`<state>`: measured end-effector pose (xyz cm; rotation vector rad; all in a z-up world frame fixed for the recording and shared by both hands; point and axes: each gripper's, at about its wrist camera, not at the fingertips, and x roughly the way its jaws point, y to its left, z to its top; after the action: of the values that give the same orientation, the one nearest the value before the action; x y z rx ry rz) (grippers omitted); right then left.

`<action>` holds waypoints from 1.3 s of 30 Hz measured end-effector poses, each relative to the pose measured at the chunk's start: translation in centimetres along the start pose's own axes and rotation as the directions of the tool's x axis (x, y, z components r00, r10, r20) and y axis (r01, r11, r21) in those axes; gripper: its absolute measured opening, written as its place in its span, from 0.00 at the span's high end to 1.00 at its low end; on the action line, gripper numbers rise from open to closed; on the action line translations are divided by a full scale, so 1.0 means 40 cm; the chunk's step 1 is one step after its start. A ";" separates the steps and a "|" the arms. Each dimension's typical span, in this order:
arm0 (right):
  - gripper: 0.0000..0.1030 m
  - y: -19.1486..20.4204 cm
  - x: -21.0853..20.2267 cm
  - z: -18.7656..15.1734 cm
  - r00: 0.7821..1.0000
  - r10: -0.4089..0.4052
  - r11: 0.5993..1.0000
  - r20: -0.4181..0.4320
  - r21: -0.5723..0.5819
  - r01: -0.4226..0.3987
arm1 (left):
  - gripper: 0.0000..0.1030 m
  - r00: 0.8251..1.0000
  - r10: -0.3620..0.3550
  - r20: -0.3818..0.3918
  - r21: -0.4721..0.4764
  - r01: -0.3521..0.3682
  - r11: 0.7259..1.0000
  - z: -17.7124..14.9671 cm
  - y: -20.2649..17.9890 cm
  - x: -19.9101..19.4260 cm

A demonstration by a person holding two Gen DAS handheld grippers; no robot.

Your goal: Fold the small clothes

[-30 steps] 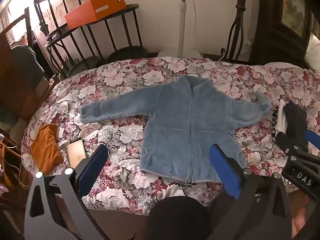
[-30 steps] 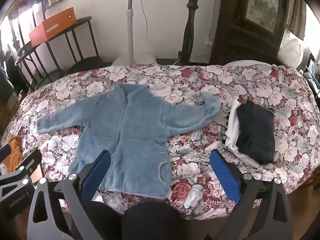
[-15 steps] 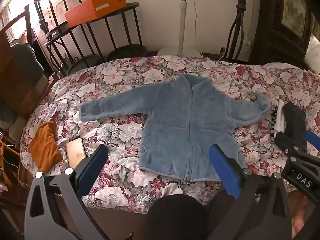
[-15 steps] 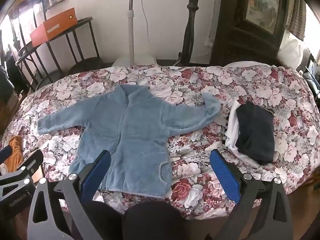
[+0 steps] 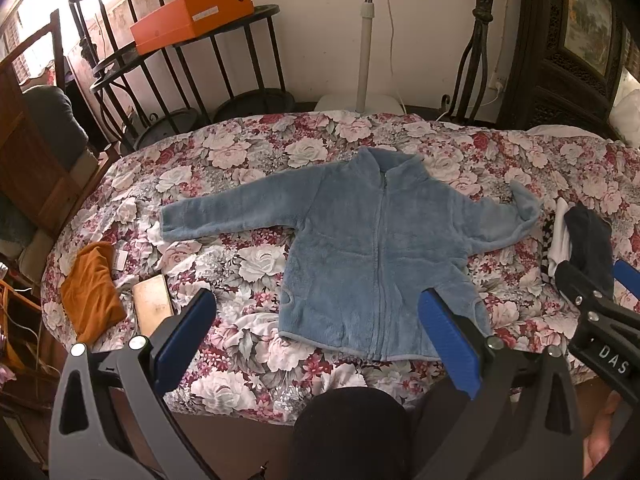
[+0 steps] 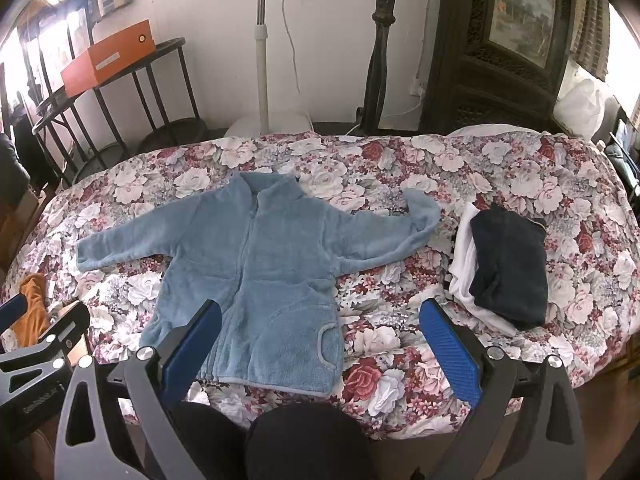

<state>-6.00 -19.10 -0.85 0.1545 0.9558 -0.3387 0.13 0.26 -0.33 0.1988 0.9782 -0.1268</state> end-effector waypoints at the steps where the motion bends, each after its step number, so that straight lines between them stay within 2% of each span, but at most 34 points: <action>1: 0.03 0.000 -0.001 0.000 1.000 0.001 1.000 0.000 0.000 -0.001 | 0.04 1.000 -0.001 0.000 0.000 0.001 1.000 0.000 0.000 0.000; 39: 0.03 0.001 0.001 0.002 1.000 -0.004 1.000 0.004 0.001 0.004 | 0.04 1.000 0.003 -0.008 0.001 -0.003 1.000 -0.008 0.007 -0.003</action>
<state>-5.90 -19.11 -0.82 0.1527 0.9517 -0.3430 -0.12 0.60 -0.37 0.2017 0.9854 -0.1236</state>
